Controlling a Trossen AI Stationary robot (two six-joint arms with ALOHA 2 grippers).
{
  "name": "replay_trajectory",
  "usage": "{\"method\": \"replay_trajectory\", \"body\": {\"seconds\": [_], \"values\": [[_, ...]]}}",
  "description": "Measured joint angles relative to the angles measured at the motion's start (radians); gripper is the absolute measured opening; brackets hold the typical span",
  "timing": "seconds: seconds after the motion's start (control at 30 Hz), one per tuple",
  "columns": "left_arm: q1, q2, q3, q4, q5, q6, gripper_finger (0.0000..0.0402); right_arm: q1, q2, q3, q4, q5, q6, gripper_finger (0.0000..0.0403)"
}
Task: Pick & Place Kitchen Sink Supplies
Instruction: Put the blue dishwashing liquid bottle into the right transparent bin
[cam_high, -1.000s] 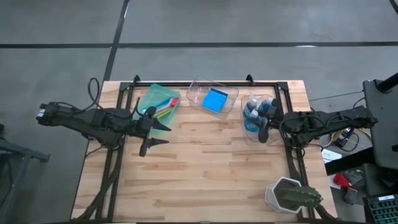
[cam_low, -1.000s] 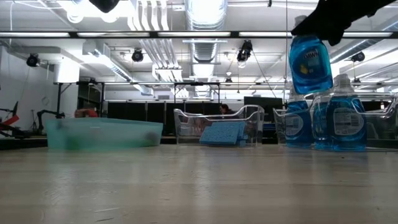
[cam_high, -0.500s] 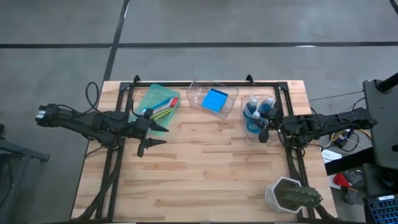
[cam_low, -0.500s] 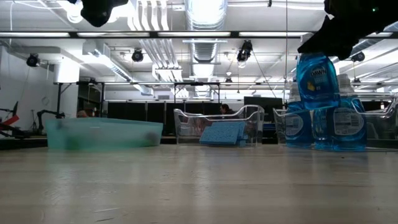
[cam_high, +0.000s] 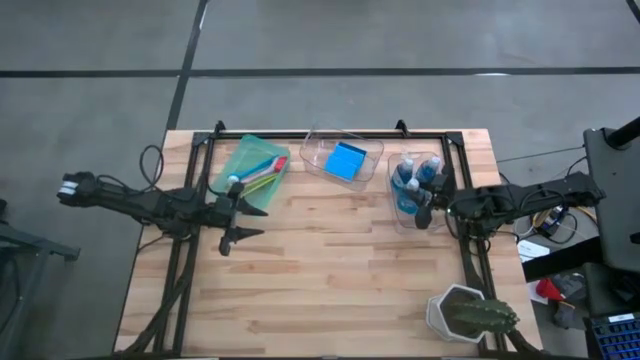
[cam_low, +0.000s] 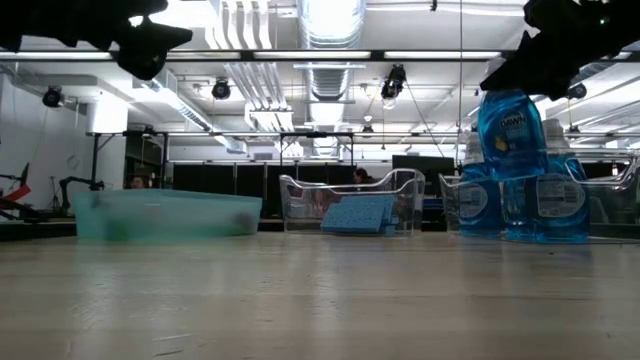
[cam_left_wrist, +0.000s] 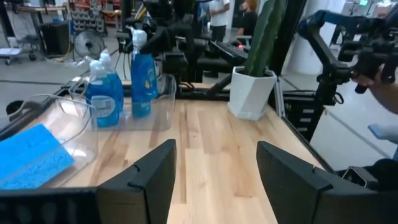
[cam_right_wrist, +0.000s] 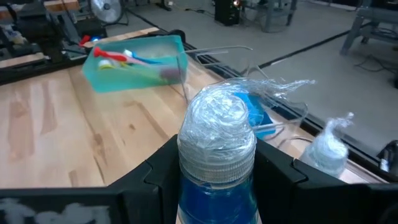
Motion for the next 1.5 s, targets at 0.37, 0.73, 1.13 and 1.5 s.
{"method": "replay_trajectory", "body": {"seconds": [0.37, 0.73, 1.13, 1.5], "values": [[0.000, -0.076, -0.097, 0.007, -0.007, 0.068, 0.0218, 0.081, 0.000, -0.108, 0.131, 0.143, 0.023, 0.0145], [0.000, -0.120, -0.209, 0.138, -0.016, 0.057, 0.0218, 0.096, 0.002, -0.239, 0.250, 0.207, 0.029, 0.0145], [0.000, -0.161, -0.358, 0.268, -0.017, 0.063, 0.0218, 0.095, 0.002, -0.310, 0.292, 0.207, 0.029, 0.0145], [0.000, -0.160, -0.360, 0.259, -0.017, 0.060, 0.0218, 0.095, 0.000, -0.353, 0.309, 0.206, 0.033, 0.0169]]}}
